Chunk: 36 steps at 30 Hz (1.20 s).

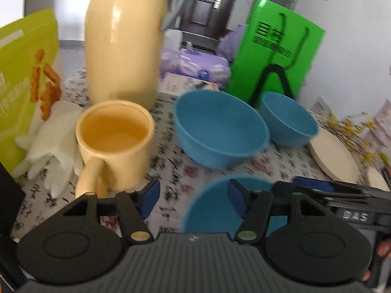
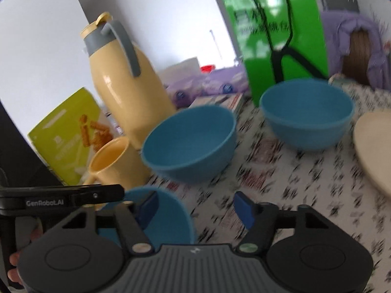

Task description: Organize plates and bowls

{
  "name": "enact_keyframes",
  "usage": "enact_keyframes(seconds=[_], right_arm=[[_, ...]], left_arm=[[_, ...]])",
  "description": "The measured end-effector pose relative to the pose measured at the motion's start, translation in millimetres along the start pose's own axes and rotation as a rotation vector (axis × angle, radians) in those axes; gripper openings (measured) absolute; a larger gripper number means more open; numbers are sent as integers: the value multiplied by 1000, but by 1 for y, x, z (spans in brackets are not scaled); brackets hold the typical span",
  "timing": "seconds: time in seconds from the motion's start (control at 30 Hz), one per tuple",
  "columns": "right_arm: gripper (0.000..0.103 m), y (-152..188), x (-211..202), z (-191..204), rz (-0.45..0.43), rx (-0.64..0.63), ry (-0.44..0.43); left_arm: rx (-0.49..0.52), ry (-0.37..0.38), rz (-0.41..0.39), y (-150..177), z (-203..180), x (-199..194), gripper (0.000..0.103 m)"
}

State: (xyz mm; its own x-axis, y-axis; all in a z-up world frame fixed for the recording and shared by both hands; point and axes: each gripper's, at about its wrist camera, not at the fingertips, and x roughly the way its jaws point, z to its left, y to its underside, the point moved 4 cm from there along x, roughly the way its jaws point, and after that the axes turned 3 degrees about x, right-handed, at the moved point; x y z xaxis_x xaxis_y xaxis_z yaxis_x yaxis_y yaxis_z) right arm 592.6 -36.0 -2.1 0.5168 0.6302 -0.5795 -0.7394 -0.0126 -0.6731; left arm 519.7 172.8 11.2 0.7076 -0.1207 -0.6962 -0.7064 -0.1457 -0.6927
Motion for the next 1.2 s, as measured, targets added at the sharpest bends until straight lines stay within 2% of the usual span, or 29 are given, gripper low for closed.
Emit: enact_keyframes(seconds=[0.1,0.17,0.23,0.27,0.33,0.4,0.53,0.63,0.7,0.8,0.87,0.93,1.0,1.03,1.1,1.2], right_arm=[[63,15,-3,-1,44,4,-36],[60,23,-5,-1,59,12,-47],[50,29,-5,-1,72,27,-54],[47,31,-5,-2,80,32,-56],[37,35,-6,-3,95,45,-56],[30,37,-8,-4,101,55,-58],[29,38,-9,-6,101,71,-51],[29,38,-9,-4,89,61,-48],[29,38,-11,-3,80,53,-47],[28,38,-12,-4,79,56,-49],[29,37,-15,-4,68,55,-46],[32,35,-20,-8,45,61,-39],[33,32,-28,-15,20,69,-34],[36,30,-34,-21,5,76,-28],[39,26,-45,-33,-22,91,-17],[41,20,-67,-61,-67,113,38]], left_arm=[[10,16,17,15,-1,-6,63],[7,21,42,26,-1,-7,59],[-14,23,66,32,1,-4,44],[-34,27,81,35,4,-3,42],[-66,38,99,39,8,-3,28],[-87,44,109,43,11,-4,21],[-118,37,110,45,17,-4,23],[-112,5,97,44,16,-6,22],[-102,12,85,42,11,-8,16],[-87,-21,85,39,6,-7,16],[-76,-91,64,37,6,-10,20],[-64,-164,16,32,6,-17,37],[-44,-216,-55,25,-1,-29,39],[-25,-233,-91,20,-7,-35,39],[13,-213,-139,8,-26,-45,41],[39,-163,-161,-5,-56,-42,44]])
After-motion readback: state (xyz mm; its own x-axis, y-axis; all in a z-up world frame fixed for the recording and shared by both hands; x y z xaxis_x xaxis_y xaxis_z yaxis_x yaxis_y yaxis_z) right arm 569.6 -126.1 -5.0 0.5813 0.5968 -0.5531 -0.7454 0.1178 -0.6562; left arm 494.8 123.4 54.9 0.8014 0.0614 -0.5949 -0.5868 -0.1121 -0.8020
